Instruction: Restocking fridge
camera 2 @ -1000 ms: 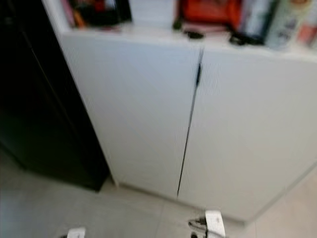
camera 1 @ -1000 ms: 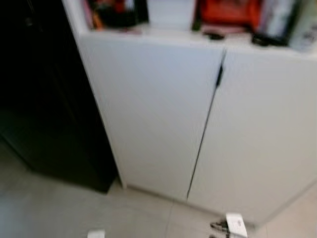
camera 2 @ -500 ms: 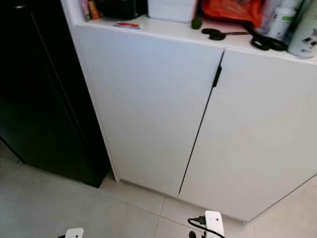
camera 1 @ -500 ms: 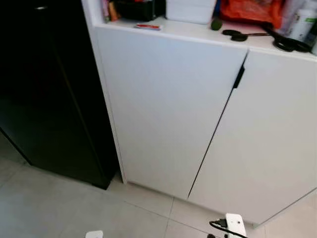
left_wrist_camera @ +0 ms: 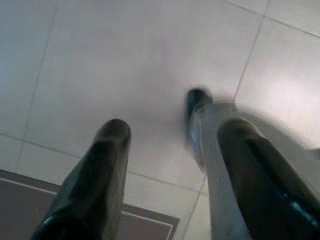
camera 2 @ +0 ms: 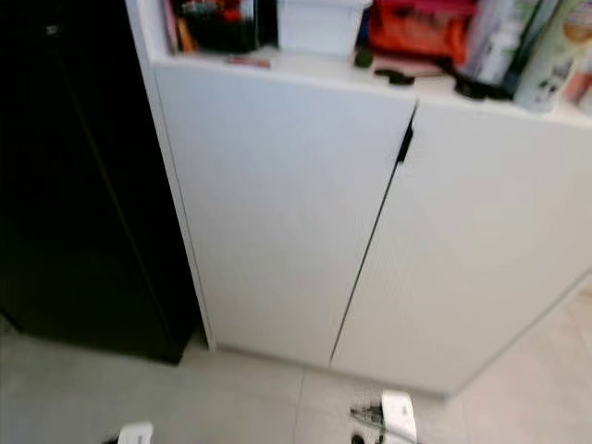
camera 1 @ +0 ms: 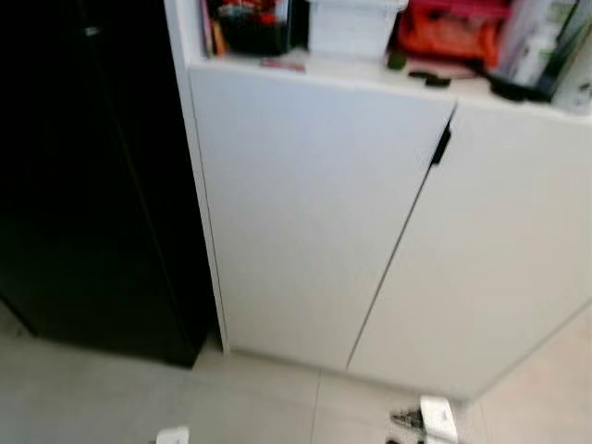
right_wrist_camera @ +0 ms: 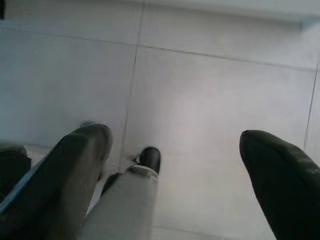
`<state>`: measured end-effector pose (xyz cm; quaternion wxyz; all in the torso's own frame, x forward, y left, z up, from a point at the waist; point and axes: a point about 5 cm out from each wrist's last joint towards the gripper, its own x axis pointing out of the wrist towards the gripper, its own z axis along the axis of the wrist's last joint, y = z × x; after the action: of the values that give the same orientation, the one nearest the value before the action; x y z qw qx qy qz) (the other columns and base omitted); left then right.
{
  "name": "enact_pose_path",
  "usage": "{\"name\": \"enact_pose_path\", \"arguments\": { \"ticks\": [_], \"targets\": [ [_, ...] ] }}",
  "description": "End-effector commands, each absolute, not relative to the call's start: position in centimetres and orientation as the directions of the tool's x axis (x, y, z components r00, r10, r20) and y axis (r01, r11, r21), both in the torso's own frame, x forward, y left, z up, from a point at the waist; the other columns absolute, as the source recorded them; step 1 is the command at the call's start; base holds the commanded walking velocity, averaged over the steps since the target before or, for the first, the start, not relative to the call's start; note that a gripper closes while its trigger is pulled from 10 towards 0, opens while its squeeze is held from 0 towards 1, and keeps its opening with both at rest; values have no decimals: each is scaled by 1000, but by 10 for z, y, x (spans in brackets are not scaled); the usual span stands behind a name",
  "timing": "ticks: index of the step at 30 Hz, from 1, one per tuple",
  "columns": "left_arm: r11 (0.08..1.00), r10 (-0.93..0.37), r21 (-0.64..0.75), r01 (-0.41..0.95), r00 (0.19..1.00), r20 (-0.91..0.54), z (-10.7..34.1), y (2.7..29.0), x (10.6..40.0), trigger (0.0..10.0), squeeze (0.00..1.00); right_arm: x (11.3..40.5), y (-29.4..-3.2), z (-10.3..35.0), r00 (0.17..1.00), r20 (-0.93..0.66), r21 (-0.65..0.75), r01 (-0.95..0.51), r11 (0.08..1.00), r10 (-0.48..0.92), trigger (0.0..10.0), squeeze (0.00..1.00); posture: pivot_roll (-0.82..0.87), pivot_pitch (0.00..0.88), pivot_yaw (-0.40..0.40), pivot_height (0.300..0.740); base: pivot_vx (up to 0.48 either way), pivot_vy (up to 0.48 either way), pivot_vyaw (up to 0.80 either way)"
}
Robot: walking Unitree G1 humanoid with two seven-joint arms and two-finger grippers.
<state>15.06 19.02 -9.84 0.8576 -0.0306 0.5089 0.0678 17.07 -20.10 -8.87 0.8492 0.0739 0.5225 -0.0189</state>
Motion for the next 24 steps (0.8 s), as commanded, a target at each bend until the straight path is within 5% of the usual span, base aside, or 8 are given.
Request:
{"name": "enact_pose_path", "arguments": {
  "ticks": [1, 24],
  "targets": [
    [988, 100, 35, -151, 446, -889, -99, 197, 146, 10000, 0, 175, -194, -88, 463, -885, 119, 105, 987, 57, 10000, 0, 44, 0, -51, 740, 0, 337, 0],
    [990, 93, 33, -140, 445, -891, -100, 197, 145, 10000, 0, 172, -195, -89, 454, -889, 108, 99, 989, 52, 10000, 0, 37, 0, -48, 740, 0, 346, -148]
  ]
}}
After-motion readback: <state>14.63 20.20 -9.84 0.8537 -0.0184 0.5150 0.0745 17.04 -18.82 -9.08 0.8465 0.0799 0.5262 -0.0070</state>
